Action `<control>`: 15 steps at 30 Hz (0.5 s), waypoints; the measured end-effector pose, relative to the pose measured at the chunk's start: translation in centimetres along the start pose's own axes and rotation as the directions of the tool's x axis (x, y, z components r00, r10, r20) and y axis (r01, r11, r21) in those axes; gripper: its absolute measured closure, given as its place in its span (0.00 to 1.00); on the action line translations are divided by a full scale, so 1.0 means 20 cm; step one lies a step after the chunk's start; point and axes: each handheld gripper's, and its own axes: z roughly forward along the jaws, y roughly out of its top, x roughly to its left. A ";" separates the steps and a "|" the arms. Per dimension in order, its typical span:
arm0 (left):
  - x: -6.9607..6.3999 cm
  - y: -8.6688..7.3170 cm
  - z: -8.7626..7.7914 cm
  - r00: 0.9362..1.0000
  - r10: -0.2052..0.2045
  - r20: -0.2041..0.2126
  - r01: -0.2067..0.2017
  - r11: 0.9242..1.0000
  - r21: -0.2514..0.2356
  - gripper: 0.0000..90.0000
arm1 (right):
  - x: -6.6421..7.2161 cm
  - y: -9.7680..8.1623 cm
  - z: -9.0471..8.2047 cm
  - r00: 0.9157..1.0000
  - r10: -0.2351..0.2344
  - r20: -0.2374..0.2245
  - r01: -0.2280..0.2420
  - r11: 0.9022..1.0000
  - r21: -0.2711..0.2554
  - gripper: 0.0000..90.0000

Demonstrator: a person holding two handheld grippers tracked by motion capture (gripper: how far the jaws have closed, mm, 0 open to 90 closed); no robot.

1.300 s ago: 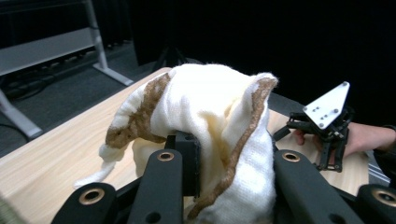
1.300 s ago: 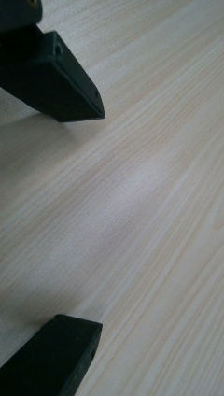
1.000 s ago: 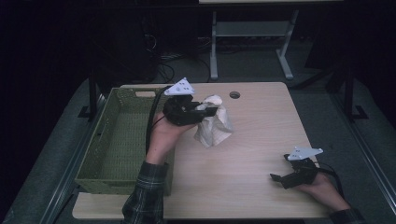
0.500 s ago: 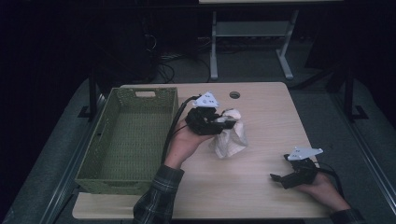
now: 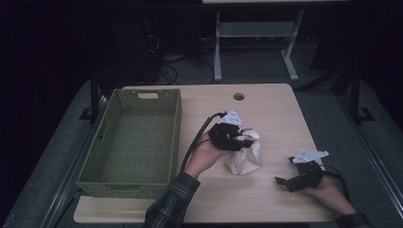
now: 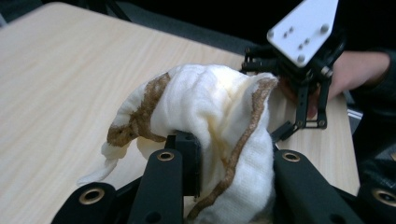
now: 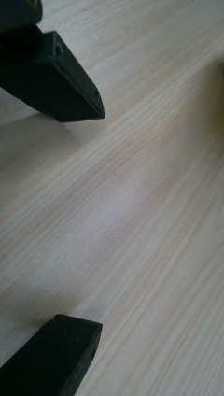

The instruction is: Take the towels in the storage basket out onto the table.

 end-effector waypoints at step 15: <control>0.00 -0.18 0.26 0.999 0.017 0.050 -0.022 0.995 0.097 0.79 | 0.00 0.00 0.00 1.000 0.000 -0.004 0.000 1.000 0.001 0.01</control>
